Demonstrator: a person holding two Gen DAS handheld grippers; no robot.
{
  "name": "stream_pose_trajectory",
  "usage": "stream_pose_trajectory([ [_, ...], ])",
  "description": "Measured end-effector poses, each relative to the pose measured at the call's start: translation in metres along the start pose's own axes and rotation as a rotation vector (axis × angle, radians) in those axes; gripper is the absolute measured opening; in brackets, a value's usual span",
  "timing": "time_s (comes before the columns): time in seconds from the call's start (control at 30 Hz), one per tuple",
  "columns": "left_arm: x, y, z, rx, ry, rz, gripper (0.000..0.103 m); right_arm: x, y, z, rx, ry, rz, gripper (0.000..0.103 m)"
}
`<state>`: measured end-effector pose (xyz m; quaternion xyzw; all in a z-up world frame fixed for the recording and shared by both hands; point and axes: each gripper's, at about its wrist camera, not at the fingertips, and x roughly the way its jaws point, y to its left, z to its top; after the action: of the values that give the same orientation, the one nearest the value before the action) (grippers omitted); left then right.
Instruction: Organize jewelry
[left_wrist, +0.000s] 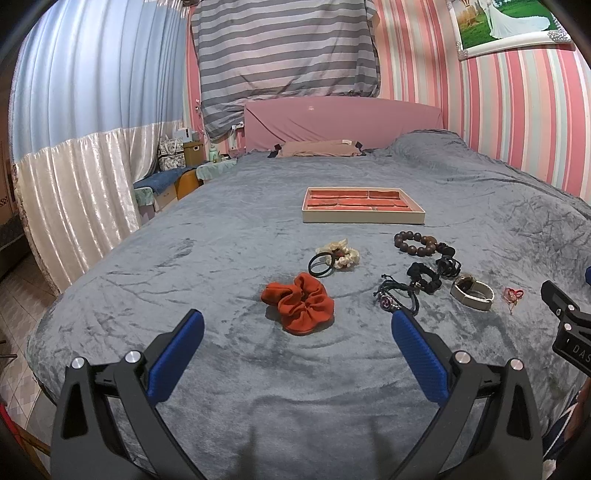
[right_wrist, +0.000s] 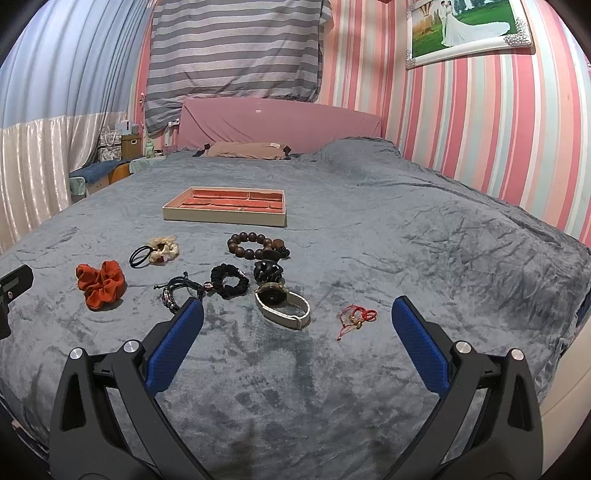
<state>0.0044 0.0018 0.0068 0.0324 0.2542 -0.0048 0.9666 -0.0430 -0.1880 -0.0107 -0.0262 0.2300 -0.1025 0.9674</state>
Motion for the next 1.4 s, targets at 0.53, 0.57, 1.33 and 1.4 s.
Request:
stream_pose_trajectory([
  [0.53,-0.0001,-0.0001,-0.0003,-0.001,0.001,0.000,0.099,0.0010,-0.0005,-0.0012,0.000,0.002,-0.003,0.099],
  [0.57,0.0004,0.0001,0.0004,-0.001,0.002,-0.001,0.099,0.0010,-0.0006,-0.0011,0.000,0.001,-0.003,0.099],
  [1.33,0.0050,-0.0020,-0.0056,0.000,0.011,-0.007,0.099,0.0052,-0.0023,-0.0055,0.008,0.011,-0.023,0.099],
  [1.4,0.0052,-0.0018,-0.0059,0.000,0.011,-0.008,0.099,0.0065,-0.0018,-0.0059,0.008,0.015,-0.022,0.099],
])
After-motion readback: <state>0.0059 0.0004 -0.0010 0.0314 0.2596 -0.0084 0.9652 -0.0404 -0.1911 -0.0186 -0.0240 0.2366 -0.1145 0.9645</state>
